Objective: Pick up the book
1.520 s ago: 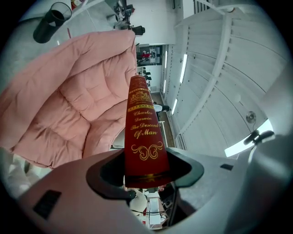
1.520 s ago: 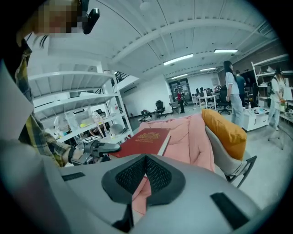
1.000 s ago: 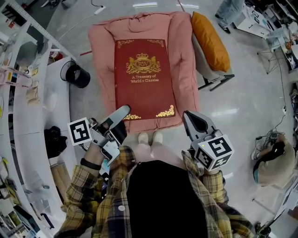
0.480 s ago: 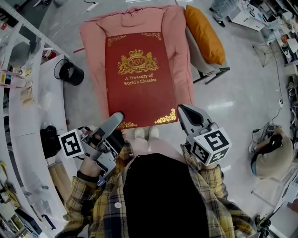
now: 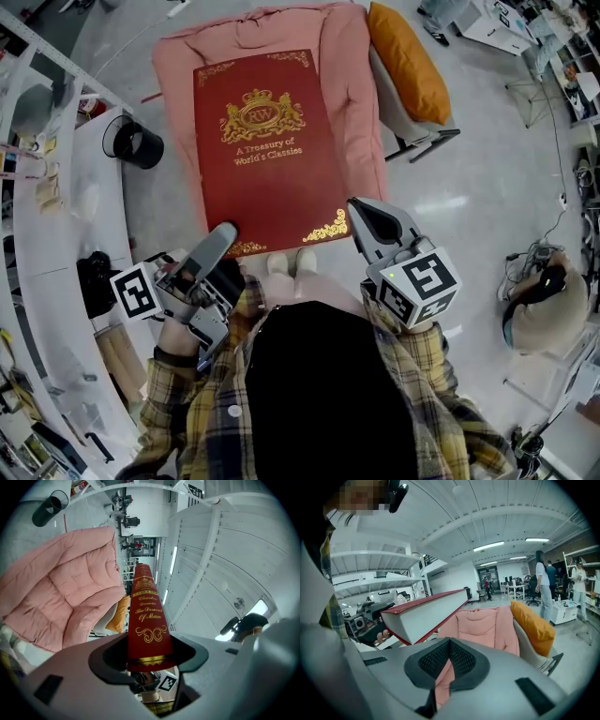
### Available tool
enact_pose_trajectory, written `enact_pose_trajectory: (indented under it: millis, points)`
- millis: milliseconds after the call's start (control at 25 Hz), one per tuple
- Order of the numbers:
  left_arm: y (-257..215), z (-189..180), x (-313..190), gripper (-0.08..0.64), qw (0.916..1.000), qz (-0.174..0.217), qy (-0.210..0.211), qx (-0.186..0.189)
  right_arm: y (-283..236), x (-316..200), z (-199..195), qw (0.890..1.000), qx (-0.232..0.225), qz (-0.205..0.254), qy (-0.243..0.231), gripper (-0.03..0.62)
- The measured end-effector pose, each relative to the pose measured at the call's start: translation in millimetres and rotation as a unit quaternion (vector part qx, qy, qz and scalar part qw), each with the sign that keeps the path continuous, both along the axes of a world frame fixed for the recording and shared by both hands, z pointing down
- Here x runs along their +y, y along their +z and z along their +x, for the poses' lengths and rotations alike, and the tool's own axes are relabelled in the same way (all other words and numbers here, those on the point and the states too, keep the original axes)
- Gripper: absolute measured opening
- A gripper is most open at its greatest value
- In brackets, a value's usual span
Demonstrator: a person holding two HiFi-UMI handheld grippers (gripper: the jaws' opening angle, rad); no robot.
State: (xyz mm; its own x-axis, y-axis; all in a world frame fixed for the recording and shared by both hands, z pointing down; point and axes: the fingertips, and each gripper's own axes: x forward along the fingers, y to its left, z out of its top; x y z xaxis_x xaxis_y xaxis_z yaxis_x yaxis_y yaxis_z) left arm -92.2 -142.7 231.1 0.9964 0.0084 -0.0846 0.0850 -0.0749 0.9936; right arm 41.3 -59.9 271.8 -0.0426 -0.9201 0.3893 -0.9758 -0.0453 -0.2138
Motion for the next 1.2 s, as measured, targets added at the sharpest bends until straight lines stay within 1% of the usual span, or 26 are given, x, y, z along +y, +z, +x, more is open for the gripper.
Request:
enact_pose_trajectory:
  millis: [200,360,840,1000,1200]
  points:
    - [-8.0,-5.6,-16.6,0.25,0.9999,0.006,0.007,0.005,-4.5,-17.1,-7.1,1.0,-0.001,-0.002,-0.005,0.014]
    - [-12.9,-17.4,-34.4,0.25,0.9999,-0.002,0.005,0.014,-6.4,-33.1,-20.6,1.0,0.002,-0.007,-0.008,0.014]
    - [-14.1,-16.2,-31.4,0.25,0.9999,0.002,0.009,0.01,0.9,-25.9,-21.0,0.999,0.009,-0.012,-0.031,0.012]
    - [-13.4,-17.0,-32.8,0.25,1.0,0.004,0.004,0.008,4.0,-22.7,-19.4,0.999,0.008,-0.012,-0.033,0.012]
    - [-15.5,-17.3,-34.1,0.25,0.9999,0.006,-0.003,0.014,5.8,-21.5,-21.0,0.999,0.008,-0.012,-0.036,0.012]
